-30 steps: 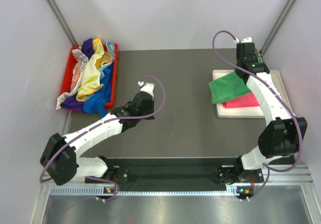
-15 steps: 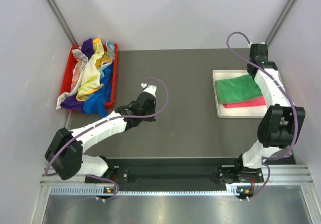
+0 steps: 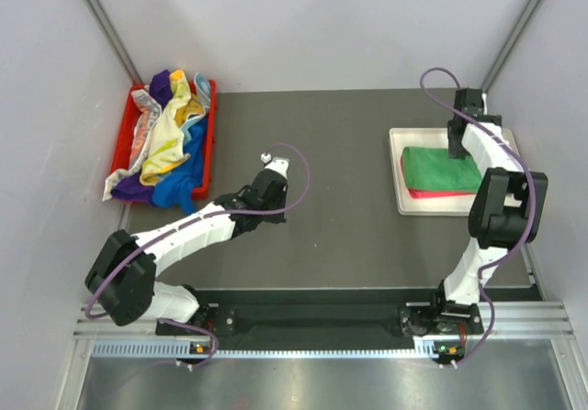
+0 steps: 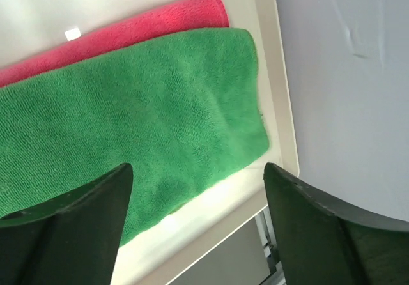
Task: Fold and stack the towels
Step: Neatly place the folded towel into the bin, then grab crumpled towel
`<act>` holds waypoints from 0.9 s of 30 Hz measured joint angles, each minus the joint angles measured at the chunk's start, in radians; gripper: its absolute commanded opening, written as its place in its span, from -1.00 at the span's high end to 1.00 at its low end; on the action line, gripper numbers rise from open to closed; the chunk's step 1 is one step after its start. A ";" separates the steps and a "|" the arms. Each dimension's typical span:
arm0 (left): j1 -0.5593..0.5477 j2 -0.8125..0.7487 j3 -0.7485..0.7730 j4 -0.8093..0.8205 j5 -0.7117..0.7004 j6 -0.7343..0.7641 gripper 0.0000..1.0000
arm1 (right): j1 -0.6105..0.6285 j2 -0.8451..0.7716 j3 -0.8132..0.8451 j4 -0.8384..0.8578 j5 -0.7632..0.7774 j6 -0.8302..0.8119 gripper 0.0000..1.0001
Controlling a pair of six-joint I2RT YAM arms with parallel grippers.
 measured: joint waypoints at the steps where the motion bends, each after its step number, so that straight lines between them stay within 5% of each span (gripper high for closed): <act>1: 0.000 0.000 0.000 0.000 0.000 0.000 0.76 | 0.000 0.000 0.007 -0.005 0.005 0.011 -0.72; 11: 0.010 0.000 0.003 -0.001 -0.023 -0.008 0.69 | 0.024 -0.110 0.048 -0.047 -0.024 0.131 -0.80; 18: 0.042 0.000 0.141 -0.042 -0.223 -0.050 0.25 | 0.241 -0.375 -0.127 0.056 -0.159 0.251 -0.83; 22: 0.157 0.006 0.215 -0.031 -0.356 -0.065 0.13 | 0.415 -0.433 -0.248 0.178 -0.300 0.315 -0.83; 27: 0.412 0.096 0.294 0.017 -0.484 -0.069 0.03 | 0.473 -0.409 -0.339 0.250 -0.435 0.365 -0.83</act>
